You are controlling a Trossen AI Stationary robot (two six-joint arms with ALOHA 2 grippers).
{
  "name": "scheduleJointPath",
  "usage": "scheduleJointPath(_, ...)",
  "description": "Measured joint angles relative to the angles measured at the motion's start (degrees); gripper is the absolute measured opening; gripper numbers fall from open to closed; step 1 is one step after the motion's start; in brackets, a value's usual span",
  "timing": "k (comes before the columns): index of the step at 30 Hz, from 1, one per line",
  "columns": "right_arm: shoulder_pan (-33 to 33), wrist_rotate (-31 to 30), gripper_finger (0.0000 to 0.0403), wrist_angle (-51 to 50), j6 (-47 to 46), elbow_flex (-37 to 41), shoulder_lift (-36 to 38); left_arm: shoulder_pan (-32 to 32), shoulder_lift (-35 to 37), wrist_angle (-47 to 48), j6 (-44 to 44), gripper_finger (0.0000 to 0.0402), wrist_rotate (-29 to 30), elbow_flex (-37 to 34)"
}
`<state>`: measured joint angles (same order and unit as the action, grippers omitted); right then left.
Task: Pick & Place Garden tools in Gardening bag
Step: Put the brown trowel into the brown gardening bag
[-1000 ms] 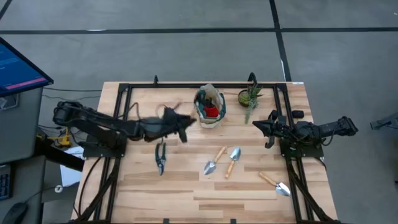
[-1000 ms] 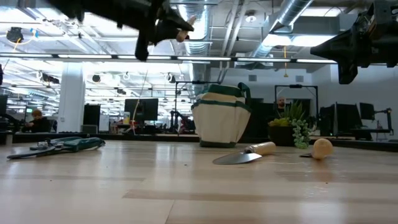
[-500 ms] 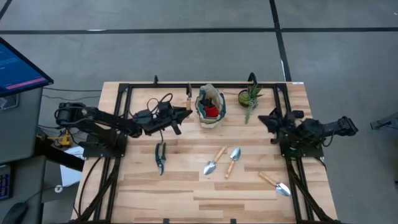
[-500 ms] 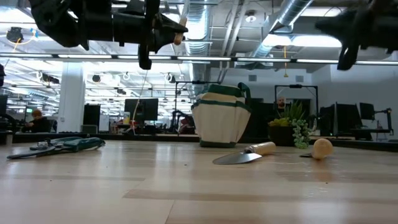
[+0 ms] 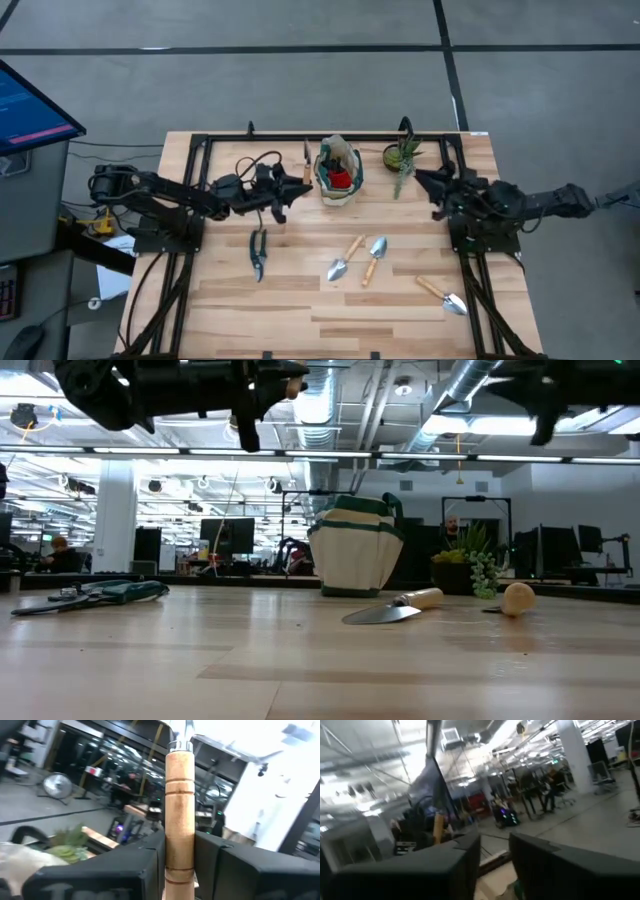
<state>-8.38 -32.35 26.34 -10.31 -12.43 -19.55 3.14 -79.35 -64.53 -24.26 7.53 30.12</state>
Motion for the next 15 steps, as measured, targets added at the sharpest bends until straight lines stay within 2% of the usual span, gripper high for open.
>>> scheduleJointPath(8, 6.2, 7.8, 0.0211, -2.2, 1.8, -20.6, -29.6, -0.8, 0.0, 0.0, 0.1, 0.0048, -2.2, 0.0)
scheduleJointPath(12, 10.7, 17.7, 0.0241, -6.7, 1.9, -32.5, -41.7, -1.3, 0.0, 0.0, 1.5, 0.0048, -4.7, 0.0)
scheduleJointPath(15, 14.4, 27.2, 0.0245, -11.7, 0.9, -40.2, -49.1, -1.3, 0.0, 0.0, 1.8, 0.0048, -5.8, 0.0)
